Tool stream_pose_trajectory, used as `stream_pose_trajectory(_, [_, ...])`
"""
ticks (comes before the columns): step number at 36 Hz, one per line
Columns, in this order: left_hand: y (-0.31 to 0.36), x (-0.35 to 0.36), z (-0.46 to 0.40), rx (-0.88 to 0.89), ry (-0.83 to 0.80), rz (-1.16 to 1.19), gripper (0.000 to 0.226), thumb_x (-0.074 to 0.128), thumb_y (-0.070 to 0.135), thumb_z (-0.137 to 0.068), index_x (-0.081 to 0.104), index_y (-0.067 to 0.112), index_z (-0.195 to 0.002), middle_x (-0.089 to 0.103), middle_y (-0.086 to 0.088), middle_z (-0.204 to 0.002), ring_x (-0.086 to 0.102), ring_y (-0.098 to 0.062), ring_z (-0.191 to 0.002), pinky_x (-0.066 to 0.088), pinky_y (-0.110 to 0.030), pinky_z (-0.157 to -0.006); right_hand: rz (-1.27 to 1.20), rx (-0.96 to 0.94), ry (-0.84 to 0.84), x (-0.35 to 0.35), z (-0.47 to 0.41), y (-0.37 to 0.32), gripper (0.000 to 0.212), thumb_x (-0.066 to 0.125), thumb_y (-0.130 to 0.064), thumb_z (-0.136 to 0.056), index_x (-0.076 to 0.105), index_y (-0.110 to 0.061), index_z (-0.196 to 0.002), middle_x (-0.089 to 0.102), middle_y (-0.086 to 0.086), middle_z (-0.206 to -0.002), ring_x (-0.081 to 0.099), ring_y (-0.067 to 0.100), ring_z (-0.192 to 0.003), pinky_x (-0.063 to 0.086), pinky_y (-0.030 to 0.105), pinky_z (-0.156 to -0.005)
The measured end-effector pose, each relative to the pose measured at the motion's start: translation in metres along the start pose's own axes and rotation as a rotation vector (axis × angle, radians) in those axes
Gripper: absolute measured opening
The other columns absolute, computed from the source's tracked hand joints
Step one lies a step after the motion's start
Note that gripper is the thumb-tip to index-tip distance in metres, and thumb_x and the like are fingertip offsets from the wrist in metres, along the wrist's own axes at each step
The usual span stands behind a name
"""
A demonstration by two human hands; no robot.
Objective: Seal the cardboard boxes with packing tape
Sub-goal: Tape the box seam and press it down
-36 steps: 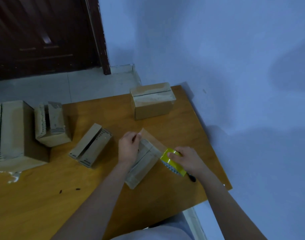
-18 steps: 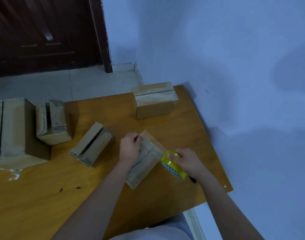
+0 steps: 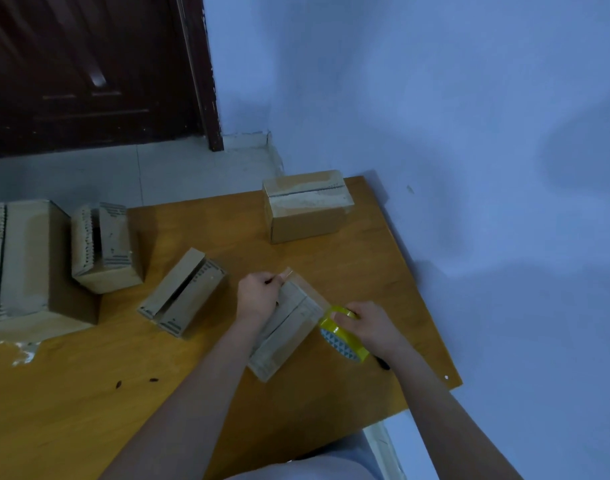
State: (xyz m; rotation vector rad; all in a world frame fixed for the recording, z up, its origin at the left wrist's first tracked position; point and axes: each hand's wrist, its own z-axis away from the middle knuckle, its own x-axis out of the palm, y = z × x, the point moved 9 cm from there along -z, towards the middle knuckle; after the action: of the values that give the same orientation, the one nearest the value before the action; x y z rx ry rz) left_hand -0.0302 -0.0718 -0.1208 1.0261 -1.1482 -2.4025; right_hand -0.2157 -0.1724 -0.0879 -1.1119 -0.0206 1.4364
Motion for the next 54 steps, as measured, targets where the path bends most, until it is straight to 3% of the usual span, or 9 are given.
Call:
stream_pose_trajectory(8, [-0.024,0.009,-0.008,-0.305,-0.121,0.224,0.019,0.065,0.028,-0.087,0.071,0.011,-0.095,0.066,-0.008,-0.098,0.058,-0.023,-0.087,0.041,-0.029,-0.072,0.018,-0.016,0.04,-0.002,-0.003,-0.002,0.04,0.059,-0.034,-0.09,0.044,-0.016,-0.058,0.041,-0.003,-0.055,0.041,0.011,-0.051,0.029,0.03,-0.054])
stream_pose_trajectory(18, [-0.035,0.016,-0.005,-0.477,-0.171,0.265,0.041,0.069,0.033,-0.085,0.064,0.0,-0.109,0.064,-0.015,-0.109,0.059,-0.031,-0.1,0.046,-0.039,-0.083,-0.014,-0.04,0.059,0.002,-0.004,0.001,0.043,0.06,-0.025,-0.091,0.041,-0.022,-0.053,0.039,-0.008,-0.051,0.039,0.006,-0.049,0.029,0.029,-0.054])
stream_pose_trajectory(27, [-0.042,0.011,0.003,-0.51,-0.05,0.118,0.021,0.049,0.026,-0.092,0.059,0.011,-0.083,0.062,-0.01,-0.091,0.058,-0.022,-0.077,0.049,-0.033,-0.071,-0.02,-0.074,0.015,0.007,-0.01,0.004,0.04,0.06,-0.026,-0.09,0.04,-0.018,-0.057,0.041,-0.001,-0.056,0.042,0.019,-0.06,0.03,0.032,-0.058])
stream_pose_trajectory(32, [-0.037,0.008,-0.004,-0.415,-0.007,0.078,0.02,0.05,0.018,-0.092,0.065,0.006,-0.098,0.061,-0.01,-0.089,0.055,-0.022,-0.07,0.046,-0.031,-0.062,-0.07,-0.094,-0.017,0.01,-0.008,0.004,0.031,0.059,-0.026,-0.091,0.049,-0.023,-0.062,0.047,-0.002,-0.059,0.045,0.015,-0.064,0.03,0.029,-0.058])
stream_pose_trajectory(37, [0.011,-0.036,0.016,-0.057,0.474,-0.055,0.017,0.048,0.01,-0.094,0.062,0.008,-0.104,0.064,-0.012,-0.094,0.06,-0.028,-0.084,0.047,-0.034,-0.067,-0.206,-0.12,-0.072,0.017,-0.006,0.013,0.029,0.058,-0.037,-0.091,0.053,-0.022,-0.067,0.056,-0.004,-0.066,0.054,0.014,-0.065,0.045,0.034,-0.064])
stream_pose_trajectory(41, [0.052,-0.046,0.044,0.248,0.666,-0.204,0.017,0.049,0.008,-0.089,0.063,0.005,-0.097,0.064,-0.012,-0.09,0.058,-0.03,-0.086,0.045,-0.036,-0.07,-0.482,-0.087,-0.208,0.028,0.001,0.029,0.021,0.057,-0.034,-0.093,0.063,-0.017,-0.081,0.064,0.0,-0.074,0.062,0.012,-0.066,0.047,0.03,-0.064])
stream_pose_trajectory(45, [0.076,0.001,0.07,0.457,0.509,-0.476,0.035,0.037,0.026,-0.081,0.068,0.009,-0.084,0.063,-0.007,-0.084,0.059,-0.03,-0.081,0.047,-0.038,-0.067,-0.635,-0.085,-0.288,0.031,0.006,0.037,0.013,0.055,-0.011,-0.093,0.066,-0.015,-0.087,0.068,-0.004,-0.069,0.064,0.007,-0.061,0.049,0.023,-0.058])
stream_pose_trajectory(50, [0.044,0.048,0.085,0.431,0.389,-0.586,0.043,0.038,0.035,-0.089,0.073,0.011,-0.095,0.063,-0.005,-0.098,0.057,-0.029,-0.1,0.052,-0.042,-0.081,-0.572,-0.211,-0.349,0.032,0.012,0.03,0.015,0.062,-0.035,-0.084,0.069,-0.024,-0.093,0.067,-0.001,-0.079,0.063,0.016,-0.073,0.049,0.032,-0.067])
stream_pose_trajectory(54, [0.039,0.049,0.086,0.373,0.363,-0.557,0.038,0.047,0.035,-0.092,0.071,0.01,-0.108,0.061,-0.004,-0.115,0.052,-0.027,-0.114,0.047,-0.044,-0.093,-0.535,-0.19,-0.321,0.037,0.012,0.036,0.014,0.054,-0.026,-0.095,0.065,-0.019,-0.09,0.069,-0.002,-0.07,0.064,0.014,-0.064,0.05,0.03,-0.063])
